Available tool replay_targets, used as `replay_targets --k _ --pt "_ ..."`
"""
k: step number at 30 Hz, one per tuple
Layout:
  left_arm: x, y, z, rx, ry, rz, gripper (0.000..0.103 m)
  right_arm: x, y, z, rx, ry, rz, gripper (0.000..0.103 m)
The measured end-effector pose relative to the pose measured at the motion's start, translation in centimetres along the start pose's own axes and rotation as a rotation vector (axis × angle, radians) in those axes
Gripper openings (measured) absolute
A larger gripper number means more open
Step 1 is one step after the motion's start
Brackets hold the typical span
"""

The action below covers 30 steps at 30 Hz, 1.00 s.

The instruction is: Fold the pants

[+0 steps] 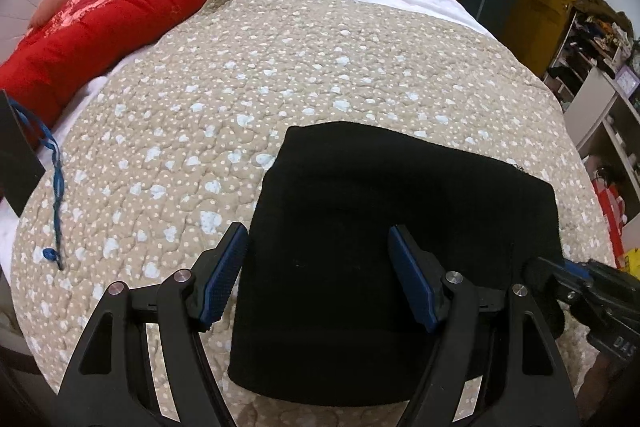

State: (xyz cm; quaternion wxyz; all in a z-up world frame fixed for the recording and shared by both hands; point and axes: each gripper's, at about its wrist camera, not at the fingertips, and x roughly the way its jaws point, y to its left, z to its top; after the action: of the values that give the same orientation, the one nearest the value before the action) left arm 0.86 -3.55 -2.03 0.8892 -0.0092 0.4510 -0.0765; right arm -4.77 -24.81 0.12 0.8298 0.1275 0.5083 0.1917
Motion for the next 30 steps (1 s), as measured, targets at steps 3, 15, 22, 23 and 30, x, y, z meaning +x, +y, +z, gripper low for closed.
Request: replay_targets --k 3,15,22,23,30 --pt "-0.2 -0.4 0.2 0.014 0.001 0.001 0.073 -0.8 1.1 0.3 -0.062 -0.028 -0.039 0.005" --pt "-0.3 -1.4 0.0 0.044 -0.013 0.019 0.073 -0.1 0.6 -0.4 -0.141 0.019 -0.156 0.004" --pt "-0.8 -0.8 0.5 0.029 -0.02 0.025 0.073 -2.9 1.0 0.6 -0.109 -0.038 -0.187 0.009" --pt "-0.9 -0.7 0.7 0.028 -0.028 0.03 0.073 -3.3 1.3 0.7 -0.114 -0.049 -0.175 0.01" --pt "0.0 -0.4 0.7 0.025 -0.005 0.037 0.073 -2.5 4.4 0.0 -0.182 -0.013 -0.06 0.014"
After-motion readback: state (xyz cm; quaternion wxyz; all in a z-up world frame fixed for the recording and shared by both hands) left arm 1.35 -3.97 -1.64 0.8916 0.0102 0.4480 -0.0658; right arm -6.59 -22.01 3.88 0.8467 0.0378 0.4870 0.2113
